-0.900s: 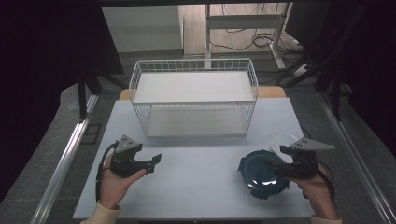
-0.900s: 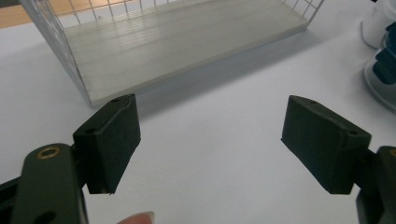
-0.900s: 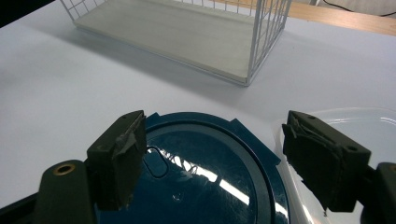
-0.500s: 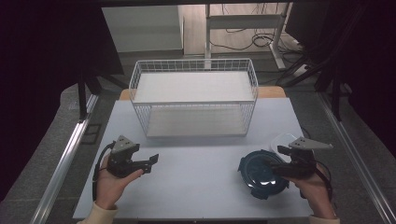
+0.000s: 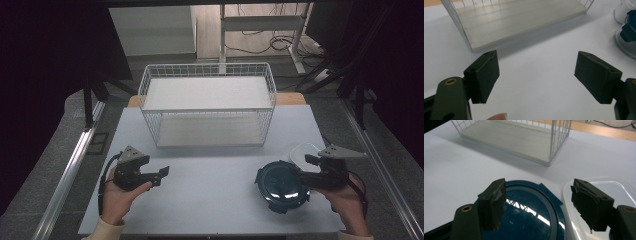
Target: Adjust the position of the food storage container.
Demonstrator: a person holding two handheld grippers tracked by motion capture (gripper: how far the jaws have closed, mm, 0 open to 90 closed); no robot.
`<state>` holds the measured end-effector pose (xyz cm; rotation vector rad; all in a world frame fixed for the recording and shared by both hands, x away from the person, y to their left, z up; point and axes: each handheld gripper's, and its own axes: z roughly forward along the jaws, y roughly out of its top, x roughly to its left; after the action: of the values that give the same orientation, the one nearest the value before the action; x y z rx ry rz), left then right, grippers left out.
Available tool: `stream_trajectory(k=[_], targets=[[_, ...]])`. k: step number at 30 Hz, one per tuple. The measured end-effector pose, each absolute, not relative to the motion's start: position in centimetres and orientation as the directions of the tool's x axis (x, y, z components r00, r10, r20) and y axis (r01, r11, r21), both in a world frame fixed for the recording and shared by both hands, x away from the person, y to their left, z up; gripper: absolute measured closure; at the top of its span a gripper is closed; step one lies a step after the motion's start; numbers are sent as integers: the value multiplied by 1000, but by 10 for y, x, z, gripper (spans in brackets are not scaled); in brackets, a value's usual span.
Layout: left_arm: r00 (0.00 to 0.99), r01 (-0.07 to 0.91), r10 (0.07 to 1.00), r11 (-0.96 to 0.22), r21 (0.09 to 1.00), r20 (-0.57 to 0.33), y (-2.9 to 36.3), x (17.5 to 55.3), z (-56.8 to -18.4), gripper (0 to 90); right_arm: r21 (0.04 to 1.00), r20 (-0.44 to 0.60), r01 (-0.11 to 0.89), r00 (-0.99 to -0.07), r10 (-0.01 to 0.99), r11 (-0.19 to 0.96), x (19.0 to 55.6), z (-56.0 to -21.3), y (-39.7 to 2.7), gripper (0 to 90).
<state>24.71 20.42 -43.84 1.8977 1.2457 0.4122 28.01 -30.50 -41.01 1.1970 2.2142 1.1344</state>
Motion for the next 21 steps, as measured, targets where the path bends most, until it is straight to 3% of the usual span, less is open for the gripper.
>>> stream_trajectory(k=[10,21], targets=[[461,627,872,-192,755,-161,205,249,-444,189,739,57,598,-513,857,309,278,-405,-321,372],[458,641,874,-197,742,-163,208,249,-447,184,646,68,701,-446,893,301,274,-408,-344,549]])
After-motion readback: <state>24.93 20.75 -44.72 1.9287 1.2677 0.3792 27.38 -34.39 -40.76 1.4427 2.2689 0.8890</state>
